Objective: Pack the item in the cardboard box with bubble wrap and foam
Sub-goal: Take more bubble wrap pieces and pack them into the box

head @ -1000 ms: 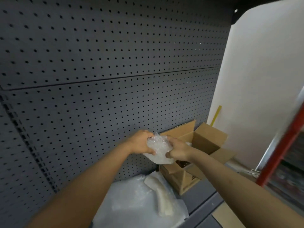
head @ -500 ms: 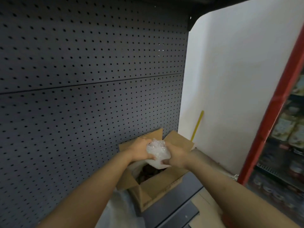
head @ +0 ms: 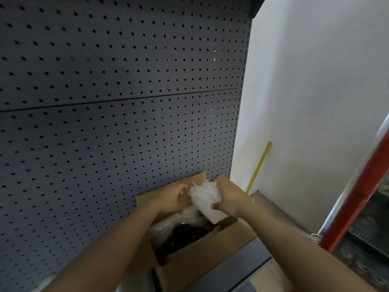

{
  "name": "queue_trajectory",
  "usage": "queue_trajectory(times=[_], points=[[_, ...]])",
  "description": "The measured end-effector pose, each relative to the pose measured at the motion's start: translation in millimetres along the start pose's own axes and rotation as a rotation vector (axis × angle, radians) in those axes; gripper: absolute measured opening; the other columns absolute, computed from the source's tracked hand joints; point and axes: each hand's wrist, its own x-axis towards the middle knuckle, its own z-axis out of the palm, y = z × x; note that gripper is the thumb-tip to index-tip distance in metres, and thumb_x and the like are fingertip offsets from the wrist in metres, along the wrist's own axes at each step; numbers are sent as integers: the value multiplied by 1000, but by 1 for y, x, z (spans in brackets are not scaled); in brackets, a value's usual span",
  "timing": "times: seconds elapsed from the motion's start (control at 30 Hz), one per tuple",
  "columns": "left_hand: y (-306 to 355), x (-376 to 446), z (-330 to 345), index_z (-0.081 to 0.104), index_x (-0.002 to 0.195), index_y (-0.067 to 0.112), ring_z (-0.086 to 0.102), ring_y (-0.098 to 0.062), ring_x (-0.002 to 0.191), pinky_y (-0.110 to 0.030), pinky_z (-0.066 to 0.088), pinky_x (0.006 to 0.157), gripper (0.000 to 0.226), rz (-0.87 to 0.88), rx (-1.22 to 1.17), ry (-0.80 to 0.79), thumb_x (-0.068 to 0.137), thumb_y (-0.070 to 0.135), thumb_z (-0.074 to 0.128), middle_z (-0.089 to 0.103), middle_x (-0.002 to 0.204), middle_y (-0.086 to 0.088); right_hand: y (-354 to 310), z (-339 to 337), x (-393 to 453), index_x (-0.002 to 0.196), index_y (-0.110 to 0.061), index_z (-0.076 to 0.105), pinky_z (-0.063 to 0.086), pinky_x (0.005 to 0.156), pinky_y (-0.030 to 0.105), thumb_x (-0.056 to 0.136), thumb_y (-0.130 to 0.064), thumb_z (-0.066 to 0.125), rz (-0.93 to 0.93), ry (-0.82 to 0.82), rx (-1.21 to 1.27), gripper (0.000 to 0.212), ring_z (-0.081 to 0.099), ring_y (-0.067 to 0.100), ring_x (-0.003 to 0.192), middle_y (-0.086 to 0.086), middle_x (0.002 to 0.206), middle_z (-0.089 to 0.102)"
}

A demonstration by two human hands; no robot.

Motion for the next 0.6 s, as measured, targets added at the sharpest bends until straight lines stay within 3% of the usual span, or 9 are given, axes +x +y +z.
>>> queue_trajectory(times=[0.07,0.17,0.23,0.3,0.33,0.43,0.47,0.53,0.6], points=[[-9,9,8,43,140,23,51,-15,124,-32,46,103,71,-62,10,-10,77,16,76,51,137,3,6,-1,14,125,-13,52,44,90,30,79,-53,66,24,14,-18,62,56,24,107,6,119,59],[-20,14,10,58,126,20,58,-16,109,-26,48,90,40,-122,114,-31,87,14,63,62,121,0,5,-4,33,77,-20,67,51,69,31,63,-82,52,-23,-22,-67,65,62,16,65,1,69,67],[-27,8,12,64,116,17,60,-18,103,-25,46,86,27,-215,154,-40,91,14,55,65,116,-2,-4,12,46,95,-20,69,56,70,31,74,-65,62,-17,-260,172,51,66,11,71,1,79,70],[-36,2,16,66,110,17,61,-18,102,-28,48,89,25,-315,123,-58,92,9,51,67,115,-3,-19,39,57,128,-13,54,54,93,39,87,-40,63,74,-549,468,50,63,22,106,11,120,63],[-40,-4,16,67,109,18,62,-19,103,-30,49,91,26,-365,121,-54,91,9,50,67,115,-4,-27,48,61,134,-11,48,53,95,37,91,-33,60,101,-610,500,50,60,24,111,15,131,57],[-49,-21,17,67,110,23,61,-19,107,-33,50,95,30,-463,79,-32,90,9,50,65,118,-2,-41,67,74,130,-4,53,56,64,22,92,-15,59,120,-683,591,40,61,13,77,13,123,63],[-50,-26,18,66,110,24,60,-17,108,-32,49,96,30,-473,71,-20,90,9,50,65,119,1,-43,71,78,128,-3,55,55,65,24,91,-11,59,125,-708,595,38,60,13,74,10,112,66],[-51,-37,22,66,108,28,58,-14,109,-29,45,98,29,-500,110,30,89,12,52,62,118,7,-47,82,87,127,-2,55,55,74,28,91,-8,57,141,-775,597,37,62,18,85,6,95,65],[-56,-44,28,66,106,30,58,-13,109,-31,42,101,29,-517,153,82,87,12,53,62,118,9,-55,89,91,122,-4,57,56,83,34,91,-8,58,175,-838,584,31,62,25,104,11,105,64]])
